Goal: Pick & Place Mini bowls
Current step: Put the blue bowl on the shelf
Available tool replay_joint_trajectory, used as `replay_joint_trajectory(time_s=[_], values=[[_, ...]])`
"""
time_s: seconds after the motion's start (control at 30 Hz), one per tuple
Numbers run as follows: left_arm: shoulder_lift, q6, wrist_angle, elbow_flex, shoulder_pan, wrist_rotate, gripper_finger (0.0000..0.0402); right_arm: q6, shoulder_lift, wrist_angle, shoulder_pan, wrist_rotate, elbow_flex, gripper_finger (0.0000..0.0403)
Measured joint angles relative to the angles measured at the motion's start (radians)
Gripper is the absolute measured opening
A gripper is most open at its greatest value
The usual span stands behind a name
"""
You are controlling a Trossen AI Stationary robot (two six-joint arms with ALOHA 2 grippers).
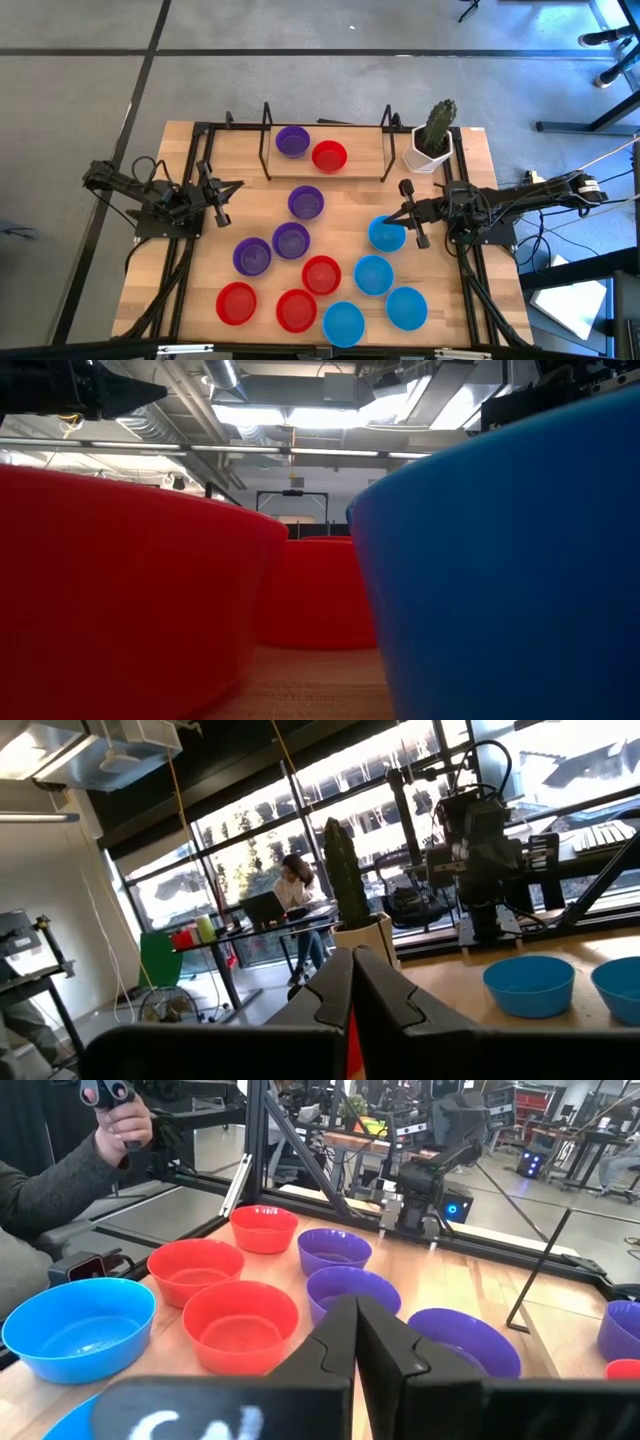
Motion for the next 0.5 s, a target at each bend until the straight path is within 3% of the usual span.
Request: replay_joint_trajectory(time_s=[0.3, 0.4, 0.5], values=[[0.000, -0.001, 0.000, 0.000, 0.000, 0.000, 0.0008, 0.080, 0.000, -0.004, 0.000, 0.015, 0.003, 0.0012], [0.000, -0.001, 0.000, 0.000, 0.000, -0.001, 0.0005, 0.146, 0.000, -0.157, 0.004, 0.074, 0.072, 0.0006], [0.000, -0.004, 0.000, 0.000, 0.000, -0.001, 0.0004, 0.186, 0.036, -0.396, 0.038, 0.198, 0.169, 0.0005]])
